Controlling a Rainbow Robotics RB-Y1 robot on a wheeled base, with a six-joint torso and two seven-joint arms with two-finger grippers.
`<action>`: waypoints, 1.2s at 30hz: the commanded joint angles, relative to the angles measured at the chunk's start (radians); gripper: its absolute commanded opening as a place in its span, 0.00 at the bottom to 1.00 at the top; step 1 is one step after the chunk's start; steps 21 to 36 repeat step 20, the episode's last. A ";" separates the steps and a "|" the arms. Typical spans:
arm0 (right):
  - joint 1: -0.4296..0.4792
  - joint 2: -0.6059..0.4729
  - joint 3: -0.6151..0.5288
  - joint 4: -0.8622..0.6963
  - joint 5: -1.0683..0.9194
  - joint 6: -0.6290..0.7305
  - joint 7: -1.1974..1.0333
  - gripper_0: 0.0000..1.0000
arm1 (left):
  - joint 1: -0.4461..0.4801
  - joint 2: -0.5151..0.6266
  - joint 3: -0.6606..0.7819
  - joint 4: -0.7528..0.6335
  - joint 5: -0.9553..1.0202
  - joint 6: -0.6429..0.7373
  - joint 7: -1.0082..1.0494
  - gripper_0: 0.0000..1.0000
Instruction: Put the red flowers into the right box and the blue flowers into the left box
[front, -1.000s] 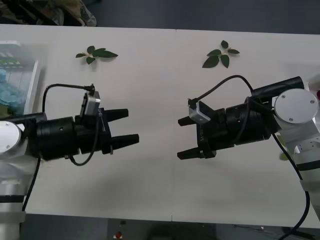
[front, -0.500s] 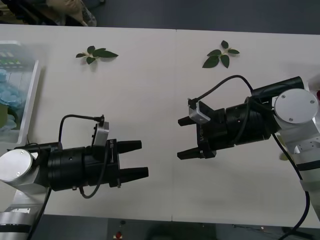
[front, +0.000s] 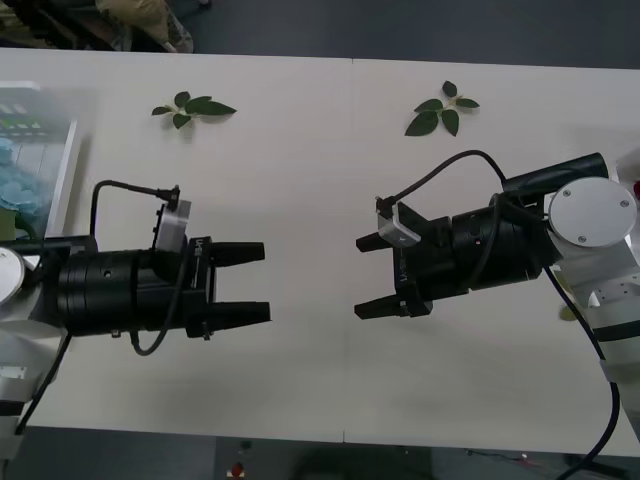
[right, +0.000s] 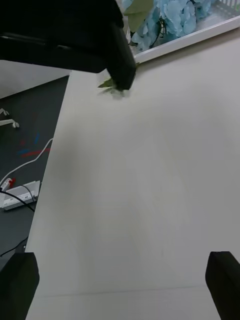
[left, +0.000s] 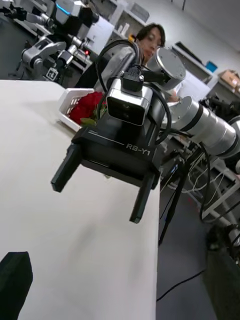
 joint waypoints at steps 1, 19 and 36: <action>0.005 0.002 -0.006 -0.019 -0.002 0.000 0.001 0.98 | -0.013 0.022 0.030 -0.038 0.025 0.002 -0.032 1.00; 0.005 0.002 -0.006 -0.019 -0.002 0.000 0.001 0.98 | -0.030 0.031 0.056 -0.040 0.025 -0.003 -0.032 1.00; 0.005 0.002 -0.006 -0.019 -0.002 0.000 0.001 0.98 | -0.030 0.031 0.056 -0.040 0.025 -0.003 -0.032 1.00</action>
